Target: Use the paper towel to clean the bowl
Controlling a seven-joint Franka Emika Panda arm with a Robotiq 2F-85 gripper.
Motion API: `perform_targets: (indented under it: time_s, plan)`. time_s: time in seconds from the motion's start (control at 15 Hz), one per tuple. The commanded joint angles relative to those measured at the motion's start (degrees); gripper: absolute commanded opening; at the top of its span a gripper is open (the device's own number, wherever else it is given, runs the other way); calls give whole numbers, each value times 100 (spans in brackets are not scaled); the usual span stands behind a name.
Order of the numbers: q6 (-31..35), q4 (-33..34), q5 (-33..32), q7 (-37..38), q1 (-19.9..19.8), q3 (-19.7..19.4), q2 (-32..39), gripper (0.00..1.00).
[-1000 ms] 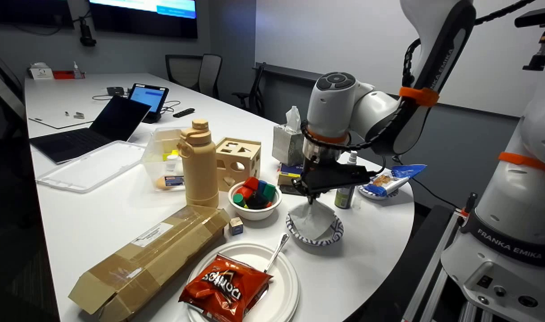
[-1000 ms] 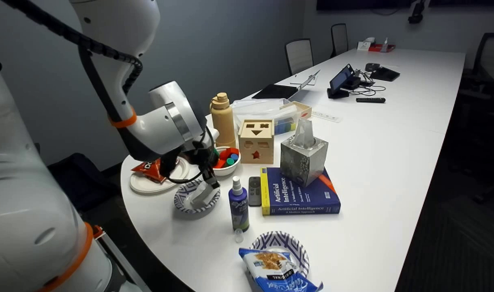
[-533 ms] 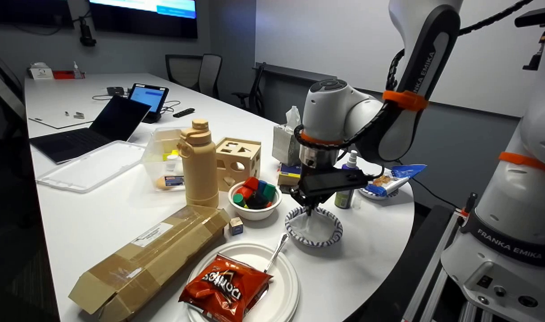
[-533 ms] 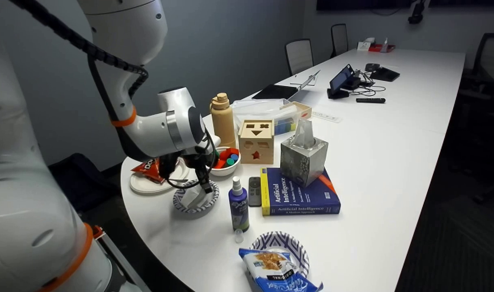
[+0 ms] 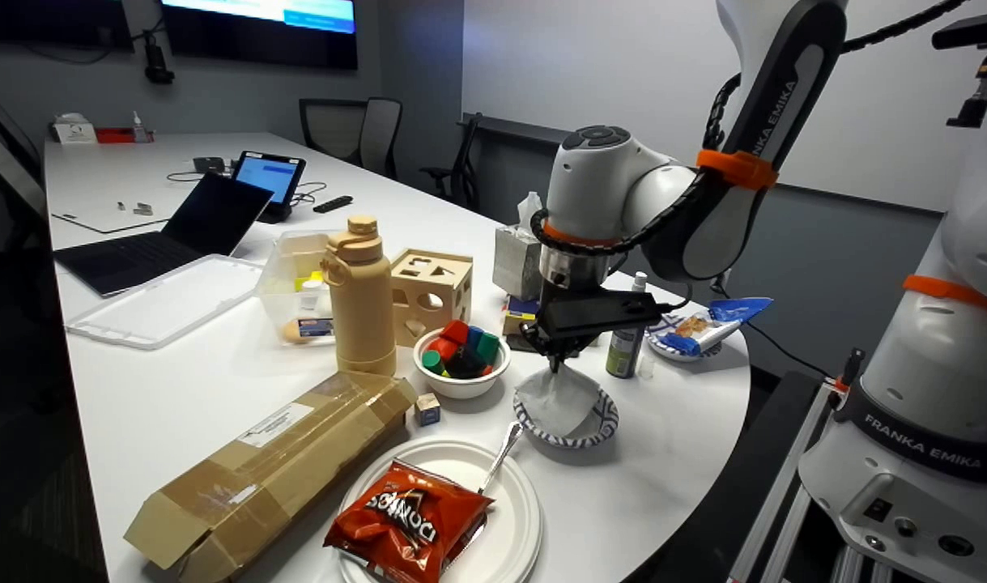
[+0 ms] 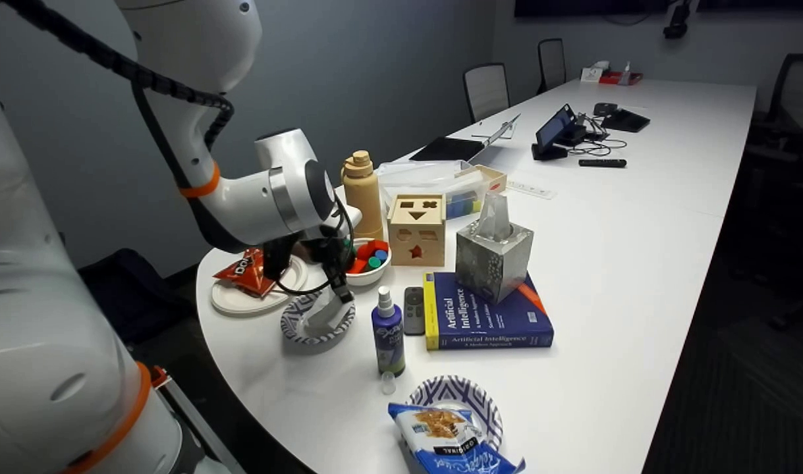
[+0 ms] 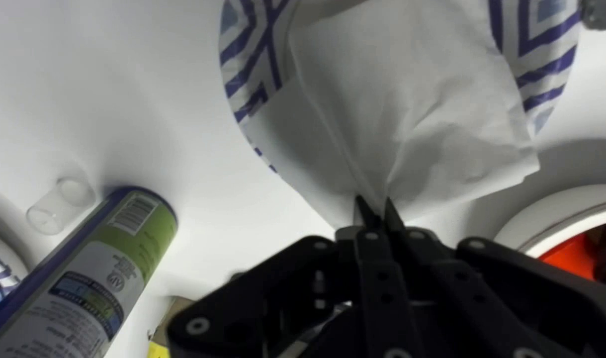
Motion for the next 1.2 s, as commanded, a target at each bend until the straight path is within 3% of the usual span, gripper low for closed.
perform_targets:
  time_s: [0.0,0.27,0.73,0.87,1.13]
  plan:
    - [-637,-97,89,-107,56,81,-354,1]
    - [-635,-14,765,-938,-13,237,-35,1]
    - [-80,-18,2641,-2894,-267,813,385,1]
    - [31,-13,2697,-2816,-251,826,304,1]
    - [-80,-114,1768,-1890,29,399,-192,1]
